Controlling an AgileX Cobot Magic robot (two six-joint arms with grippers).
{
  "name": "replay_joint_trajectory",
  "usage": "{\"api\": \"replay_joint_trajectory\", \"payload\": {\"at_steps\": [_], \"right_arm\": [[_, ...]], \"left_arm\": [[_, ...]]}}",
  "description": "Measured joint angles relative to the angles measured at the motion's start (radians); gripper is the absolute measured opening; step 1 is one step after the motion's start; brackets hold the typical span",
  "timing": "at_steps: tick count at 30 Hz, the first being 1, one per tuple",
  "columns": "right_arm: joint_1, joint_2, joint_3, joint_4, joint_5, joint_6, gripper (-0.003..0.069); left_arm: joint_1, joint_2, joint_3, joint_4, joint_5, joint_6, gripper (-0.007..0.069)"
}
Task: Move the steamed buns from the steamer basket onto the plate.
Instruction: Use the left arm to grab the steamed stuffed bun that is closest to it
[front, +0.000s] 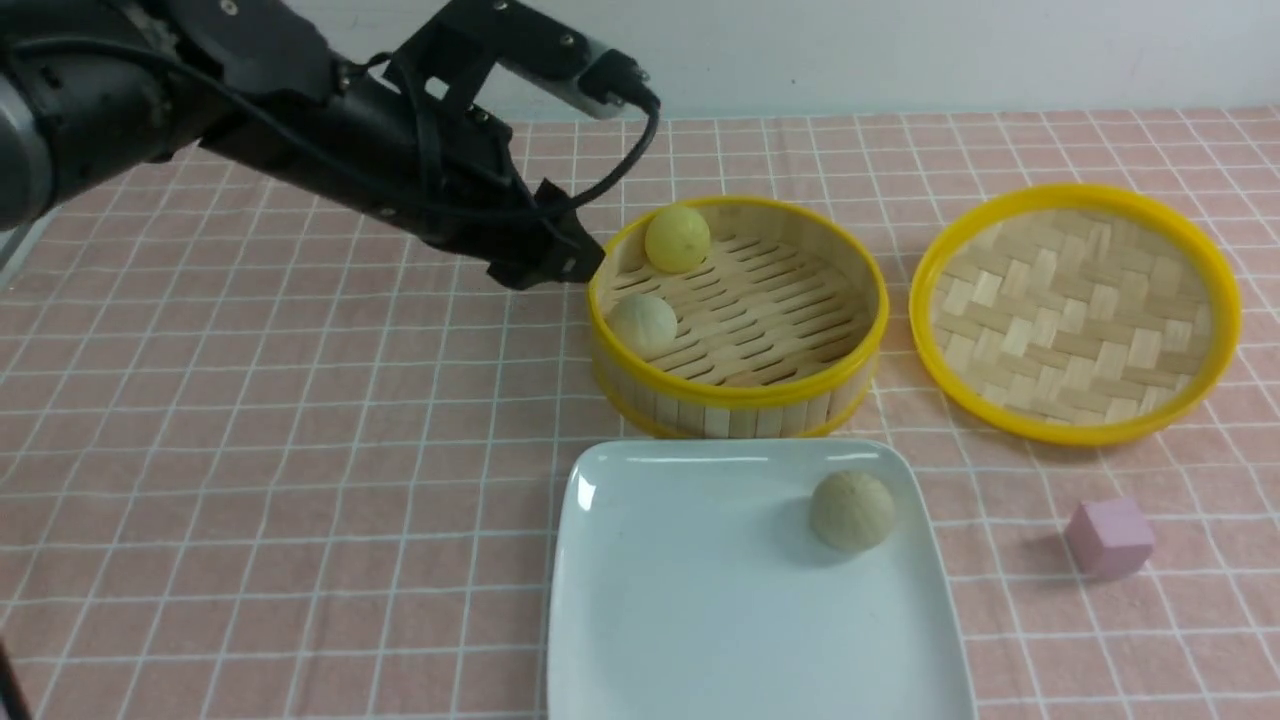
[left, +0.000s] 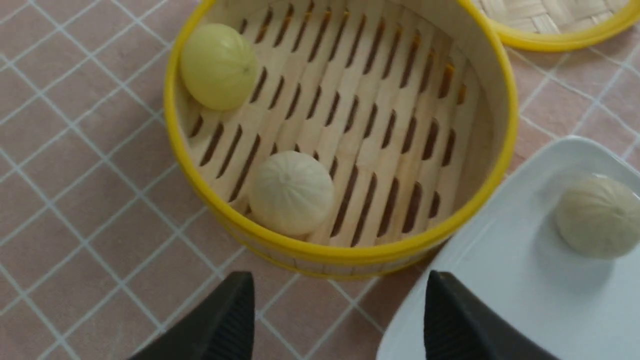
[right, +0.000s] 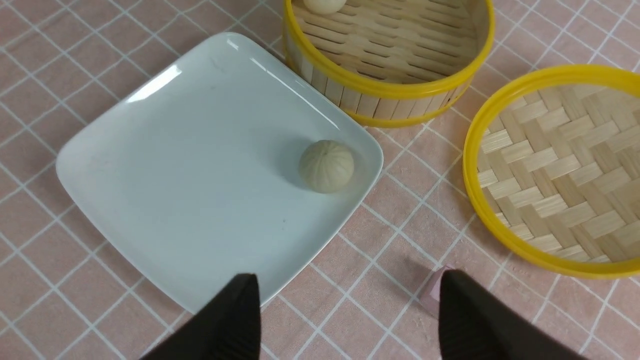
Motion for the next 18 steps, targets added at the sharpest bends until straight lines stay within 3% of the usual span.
{"api": "replay_joint_trajectory", "payload": {"at_steps": [3,8,18], "right_arm": [[0.0,0.0,0.0,0.0,0.0,0.0,0.0477],[0.0,0.0,0.0,0.0,0.0,0.0,0.0477],[0.0,0.0,0.0,0.0,0.005,0.0,0.0477]], "left_arm": [[-0.002,0.069,-0.073,0.078,0.019,-0.103,0.0463],[-0.002,0.185,-0.19,0.169,0.09,-0.179,0.0463],[-0.069,0.332,-0.338,0.192,0.127,-0.142,0.0463]]}}
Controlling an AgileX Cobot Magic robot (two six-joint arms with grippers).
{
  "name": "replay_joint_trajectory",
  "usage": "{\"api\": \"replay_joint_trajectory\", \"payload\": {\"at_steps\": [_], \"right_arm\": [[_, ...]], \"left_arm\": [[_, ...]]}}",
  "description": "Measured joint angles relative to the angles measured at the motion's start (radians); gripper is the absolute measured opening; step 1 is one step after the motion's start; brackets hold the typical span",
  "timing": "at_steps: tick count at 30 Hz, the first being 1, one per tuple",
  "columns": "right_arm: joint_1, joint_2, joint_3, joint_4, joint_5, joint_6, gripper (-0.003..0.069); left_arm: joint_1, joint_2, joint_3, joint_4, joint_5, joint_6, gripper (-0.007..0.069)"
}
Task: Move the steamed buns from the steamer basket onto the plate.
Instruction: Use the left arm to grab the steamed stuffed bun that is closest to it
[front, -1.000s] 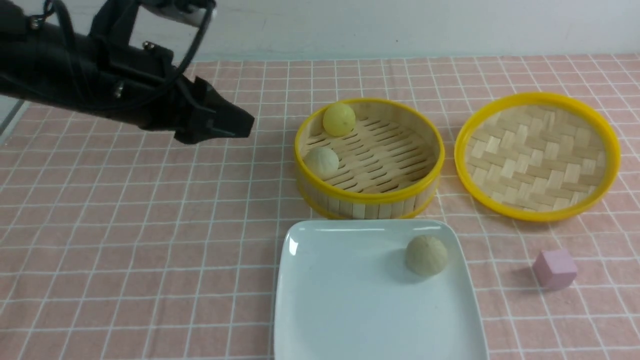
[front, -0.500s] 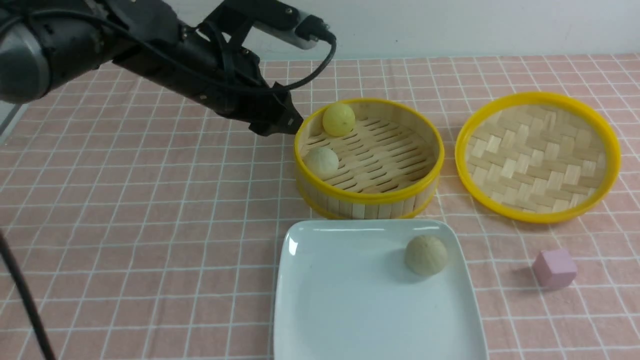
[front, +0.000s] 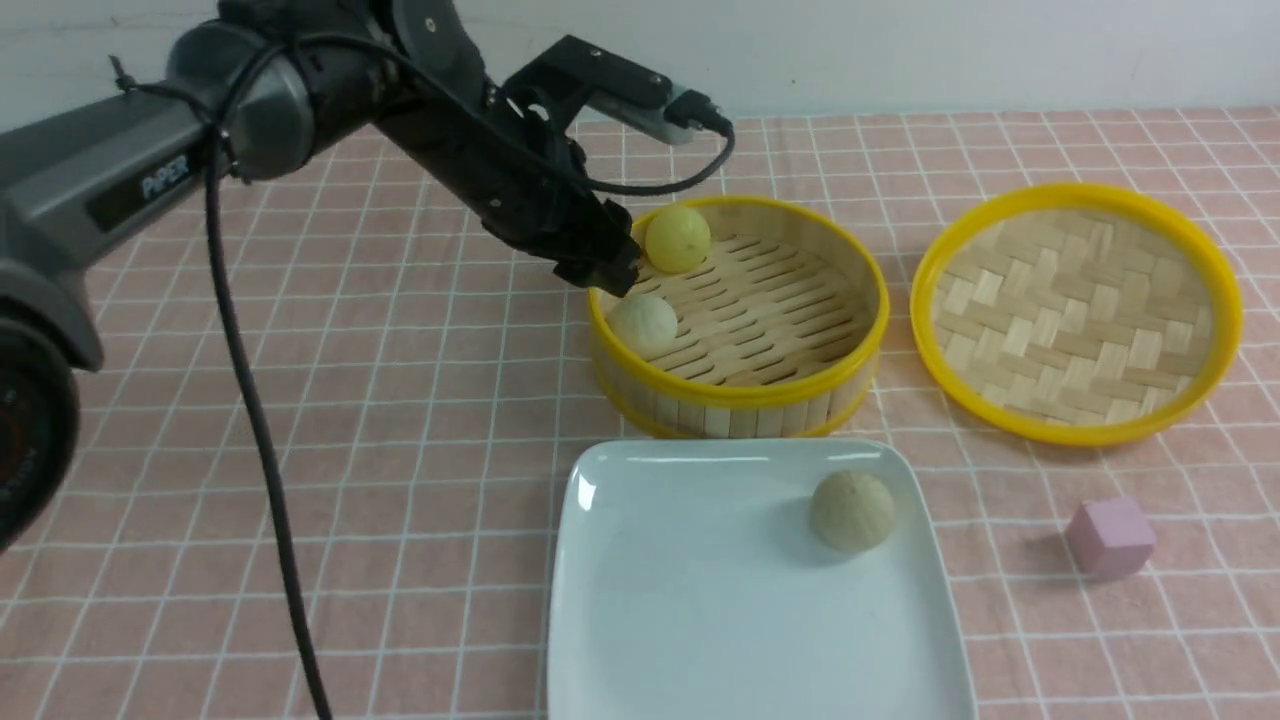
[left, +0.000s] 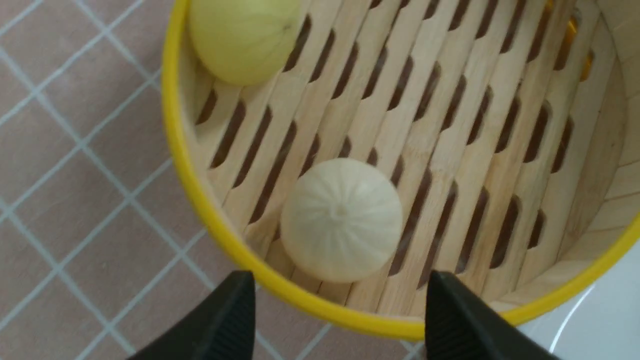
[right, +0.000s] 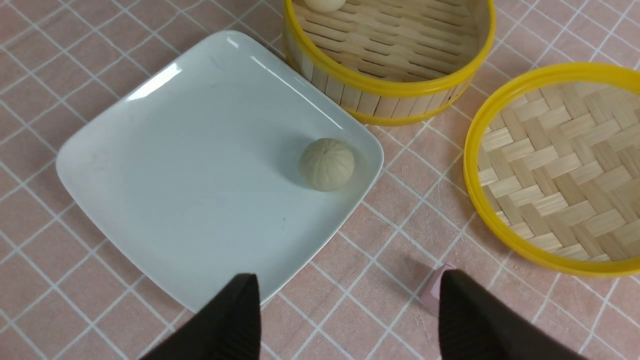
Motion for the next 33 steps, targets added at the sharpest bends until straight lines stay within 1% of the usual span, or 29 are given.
{"api": "replay_joint_trajectory", "payload": {"at_steps": [4,6,7,8,14,25,27,29,31,33], "right_arm": [[0.0,0.0,0.0,0.0,0.02,0.0,0.0477],[0.0,0.0,0.0,0.0,0.033,0.0,0.0477],[0.0,0.0,0.0,0.0,0.035,0.0,0.0477],[0.0,0.0,0.0,0.0,0.042,0.0,0.0477],[0.0,0.0,0.0,0.0,0.067,0.0,0.0476],[0.0,0.0,0.0,0.0,0.075,0.0,0.045],[0.0,0.0,0.0,0.0,0.075,0.0,0.0448],[0.0,0.0,0.0,0.0,0.075,0.0,0.0445],[0.0,0.0,0.0,0.0,0.075,0.0,0.0444],[0.0,0.0,0.0,0.0,0.075,0.0,0.0444]], "left_arm": [[-0.042,0.008,-0.003,0.026,-0.014,0.044,0.0463],[-0.071,0.024,-0.008,0.072,-0.028,0.052,0.0463],[-0.072,0.026,-0.008,0.076,-0.031,0.052,0.0463],[-0.079,0.033,-0.008,0.106,-0.039,0.052,0.0463],[-0.082,0.048,-0.008,0.187,-0.09,0.028,0.0463],[-0.082,0.111,-0.008,0.233,-0.145,0.025,0.0459],[-0.082,0.11,-0.008,0.233,-0.162,0.025,0.0442],[-0.082,0.111,-0.008,0.233,-0.191,0.025,0.0404],[-0.082,0.114,-0.008,0.233,-0.216,0.025,0.0328],[-0.082,0.126,-0.008,0.233,-0.22,0.025,0.0221]]}}
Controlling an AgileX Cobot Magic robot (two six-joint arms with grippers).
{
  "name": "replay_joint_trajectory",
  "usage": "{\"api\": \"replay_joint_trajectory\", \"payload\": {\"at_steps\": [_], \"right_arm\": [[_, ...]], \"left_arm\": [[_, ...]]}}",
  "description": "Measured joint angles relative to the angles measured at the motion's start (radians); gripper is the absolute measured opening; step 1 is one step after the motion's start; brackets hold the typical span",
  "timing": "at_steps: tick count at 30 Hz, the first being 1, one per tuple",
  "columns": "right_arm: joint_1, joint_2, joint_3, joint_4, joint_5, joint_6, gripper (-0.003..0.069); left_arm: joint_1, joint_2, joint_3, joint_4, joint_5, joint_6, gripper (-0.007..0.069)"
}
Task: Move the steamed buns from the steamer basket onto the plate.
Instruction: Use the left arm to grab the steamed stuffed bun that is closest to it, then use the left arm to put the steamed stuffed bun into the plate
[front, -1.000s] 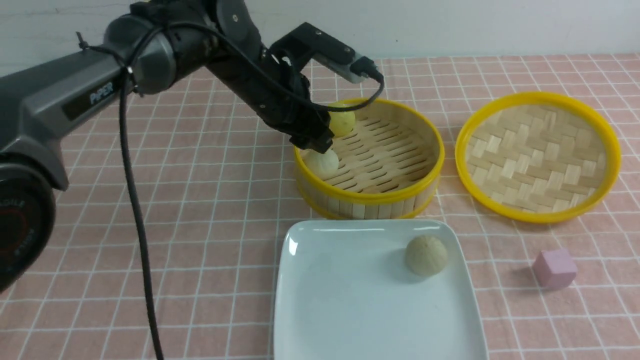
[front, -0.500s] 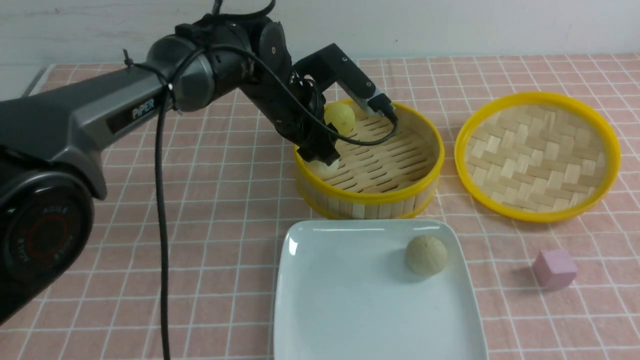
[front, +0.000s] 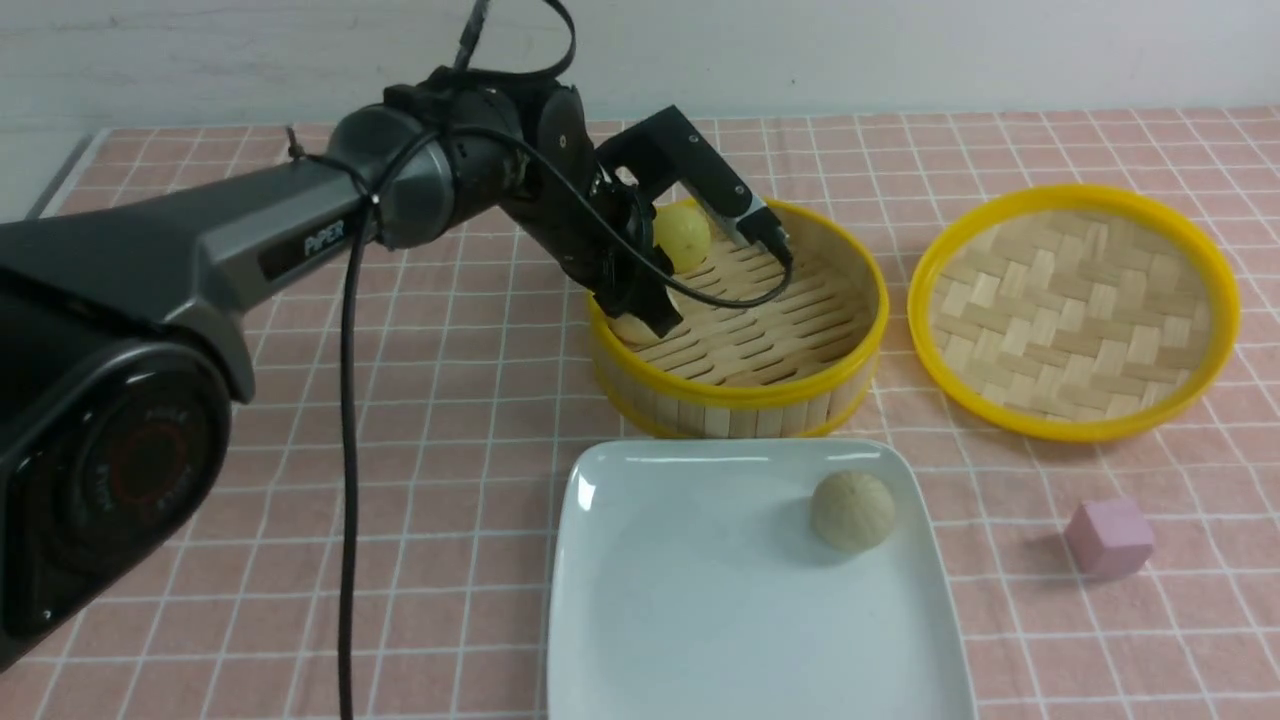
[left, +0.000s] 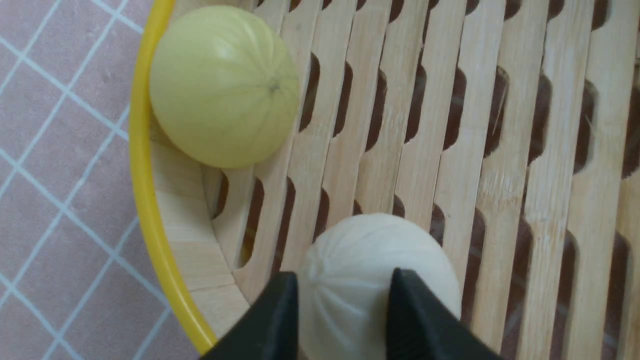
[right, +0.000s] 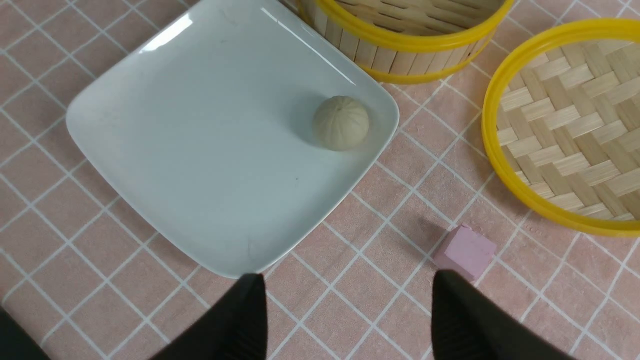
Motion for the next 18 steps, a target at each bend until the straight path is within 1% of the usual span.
{"api": "replay_joint_trajectory", "payload": {"at_steps": [1,2,3,5,8,10,14,18], "right_arm": [[0.0,0.0,0.0,0.0,0.0,0.0,0.0444],[0.0,0.0,0.0,0.0,0.0,0.0,0.0444],[0.0,0.0,0.0,0.0,0.0,0.0,0.0443],[0.0,0.0,0.0,0.002,0.0,0.0,0.0443],[0.0,0.0,0.0,0.007,-0.001,0.0,0.0443],[0.0,0.0,0.0,0.012,-0.005,0.0,0.0443],[0.0,0.0,0.0,0.015,-0.016,0.0,0.0443],[0.0,0.0,0.0,0.015,-0.019,0.0,0.0443]], "left_arm": [[0.0,0.001,0.0,0.0,0.0,0.0,0.0221],[0.0,0.007,0.0,0.0,0.005,0.0,0.0167],[0.0,0.015,0.0,0.0,0.011,-0.001,0.0094],[0.0,0.017,0.0,0.0,0.02,-0.003,0.0033],[0.0,0.008,0.0,0.0,0.023,-0.02,0.0023],[0.0,-0.01,0.0,0.0,0.035,-0.053,0.0022],[0.0,-0.109,0.0,0.002,0.077,-0.121,0.0022],[0.0,-0.218,0.0,0.003,0.139,-0.146,0.0022]]}}
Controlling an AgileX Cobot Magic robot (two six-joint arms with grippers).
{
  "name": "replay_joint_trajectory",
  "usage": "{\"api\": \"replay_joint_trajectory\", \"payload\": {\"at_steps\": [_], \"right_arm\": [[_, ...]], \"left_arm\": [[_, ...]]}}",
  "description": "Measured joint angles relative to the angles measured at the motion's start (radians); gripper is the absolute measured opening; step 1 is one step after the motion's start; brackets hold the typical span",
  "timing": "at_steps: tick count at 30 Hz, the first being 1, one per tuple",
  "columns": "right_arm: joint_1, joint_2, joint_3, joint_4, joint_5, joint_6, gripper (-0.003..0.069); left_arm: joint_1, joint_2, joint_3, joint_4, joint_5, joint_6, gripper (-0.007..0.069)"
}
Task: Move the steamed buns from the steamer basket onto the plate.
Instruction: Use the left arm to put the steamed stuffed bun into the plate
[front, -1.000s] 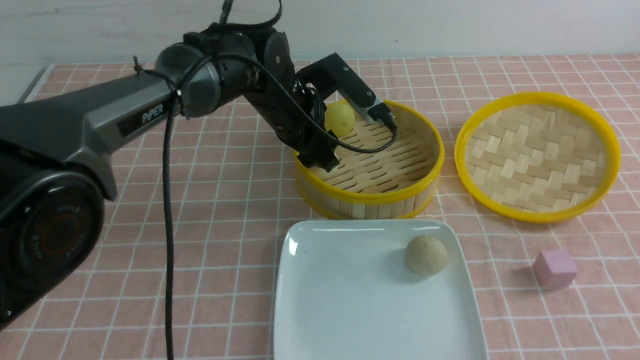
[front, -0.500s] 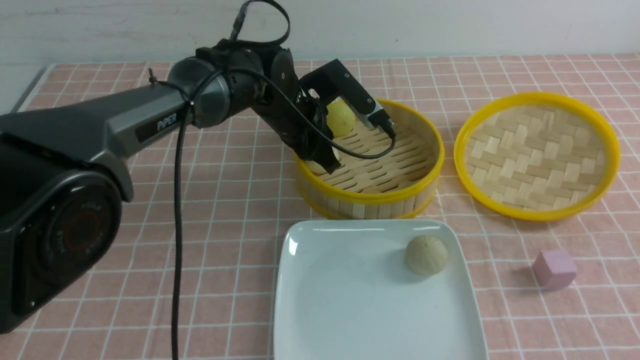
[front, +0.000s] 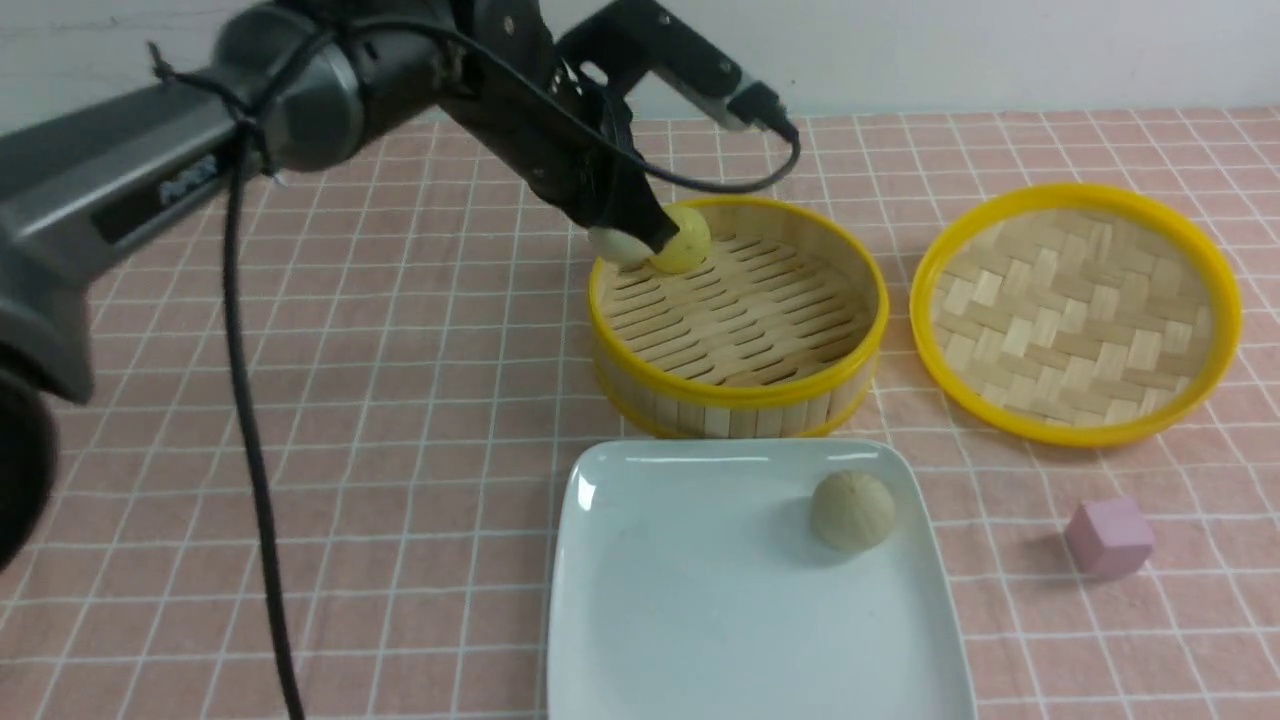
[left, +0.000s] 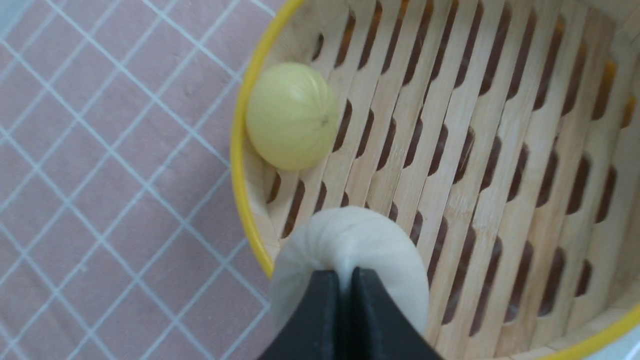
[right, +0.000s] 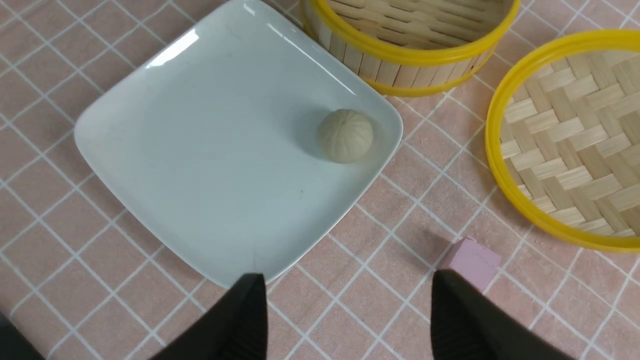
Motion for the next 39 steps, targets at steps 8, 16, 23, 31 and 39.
{"api": "replay_joint_trajectory", "payload": {"at_steps": [8,16,23,31,39], "right_arm": [[0.0,0.0,0.0,0.006,0.0,0.0,0.0443],[0.0,0.0,0.0,0.005,0.0,0.0,0.0443],[0.0,0.0,0.004,0.008,0.0,0.0,0.0443],[0.0,0.0,0.004,0.008,0.0,0.0,0.0443],[0.0,0.0,0.004,0.023,0.041,0.0,0.0443]], "left_arm": [[0.0,-0.142,0.0,-0.134,0.309,-0.048,0.0022],[0.0,-0.143,0.084,-0.313,0.466,-0.043,0.0027],[-0.045,-0.132,0.313,-0.367,0.375,0.029,0.003],[-0.131,-0.008,0.379,-0.418,0.166,0.131,0.003],[-0.139,0.029,0.379,-0.408,0.053,0.14,0.0033]]}}
